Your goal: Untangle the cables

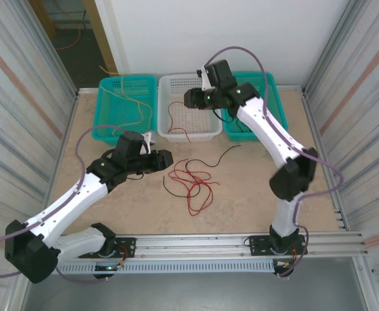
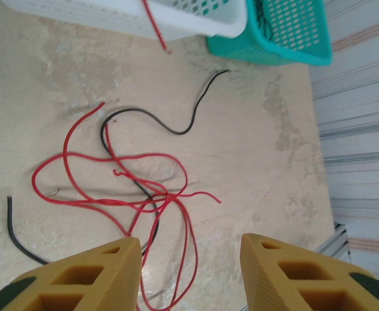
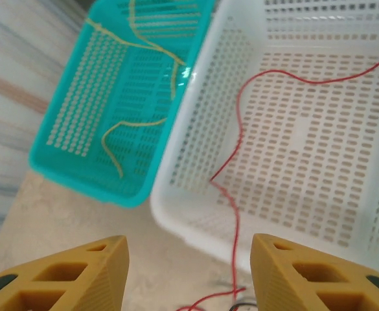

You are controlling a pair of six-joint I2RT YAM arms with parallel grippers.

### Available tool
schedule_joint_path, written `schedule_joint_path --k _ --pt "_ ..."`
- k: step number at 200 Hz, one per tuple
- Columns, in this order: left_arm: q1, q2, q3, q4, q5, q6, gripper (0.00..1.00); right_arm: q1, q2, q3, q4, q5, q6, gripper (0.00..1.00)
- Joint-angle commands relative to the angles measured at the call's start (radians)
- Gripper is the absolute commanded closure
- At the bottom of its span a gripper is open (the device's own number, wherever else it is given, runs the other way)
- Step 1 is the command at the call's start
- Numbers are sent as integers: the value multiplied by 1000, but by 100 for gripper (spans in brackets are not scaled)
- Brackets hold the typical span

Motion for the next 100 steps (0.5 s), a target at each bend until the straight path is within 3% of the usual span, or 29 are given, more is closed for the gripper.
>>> schedule_joint_path --k 1,27,50,100 --pt "-23 48 -7 -33 -16 27 54 63 -221 -226 83 74 -36 47" --pt "-61 129 10 -44 -39 57 53 110 -456 -576 173 113 59 46" --pt "-76 218 31 -42 -44 78 54 144 -599 -782 184 155 155 46" --pt "-81 437 104 33 -15 104 59 153 -663 -916 170 203 253 47"
